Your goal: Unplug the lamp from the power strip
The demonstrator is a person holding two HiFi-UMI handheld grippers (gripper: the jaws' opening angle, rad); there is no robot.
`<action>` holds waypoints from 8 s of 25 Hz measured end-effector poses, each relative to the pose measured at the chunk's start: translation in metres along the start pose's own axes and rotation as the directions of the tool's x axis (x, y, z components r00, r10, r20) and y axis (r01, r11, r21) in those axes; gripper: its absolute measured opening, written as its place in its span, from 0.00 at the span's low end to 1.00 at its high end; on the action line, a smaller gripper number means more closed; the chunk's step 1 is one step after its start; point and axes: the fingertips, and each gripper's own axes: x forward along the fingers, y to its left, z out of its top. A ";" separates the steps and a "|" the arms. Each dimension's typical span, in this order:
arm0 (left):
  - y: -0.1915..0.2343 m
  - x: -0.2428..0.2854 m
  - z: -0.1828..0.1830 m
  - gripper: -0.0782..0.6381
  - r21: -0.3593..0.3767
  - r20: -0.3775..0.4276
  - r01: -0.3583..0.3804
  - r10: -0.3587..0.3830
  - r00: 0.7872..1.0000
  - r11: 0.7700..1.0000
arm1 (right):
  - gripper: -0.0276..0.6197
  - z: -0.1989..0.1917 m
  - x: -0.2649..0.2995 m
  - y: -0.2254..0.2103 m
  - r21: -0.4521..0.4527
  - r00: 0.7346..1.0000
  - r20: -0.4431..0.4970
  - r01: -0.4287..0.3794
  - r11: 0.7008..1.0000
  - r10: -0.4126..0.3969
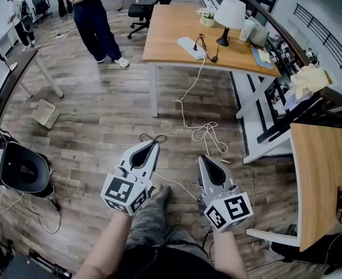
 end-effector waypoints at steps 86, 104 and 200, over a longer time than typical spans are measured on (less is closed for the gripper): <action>0.271 0.594 -0.068 0.10 0.005 -0.250 0.122 -0.117 0.961 0.992 | 0.05 -0.060 0.514 -0.425 -0.041 0.948 -0.317 0.011 0.999 -0.024; 0.281 0.647 -0.096 0.10 0.234 -0.405 0.362 -0.247 0.880 0.902 | 0.21 -0.088 0.552 -0.432 -0.150 0.857 -0.488 0.101 0.983 -0.163; 0.279 0.655 -0.081 0.10 0.056 -0.390 0.315 -0.270 0.880 0.947 | 0.18 -0.085 0.497 -0.513 -0.211 0.797 -0.458 0.333 0.919 -0.394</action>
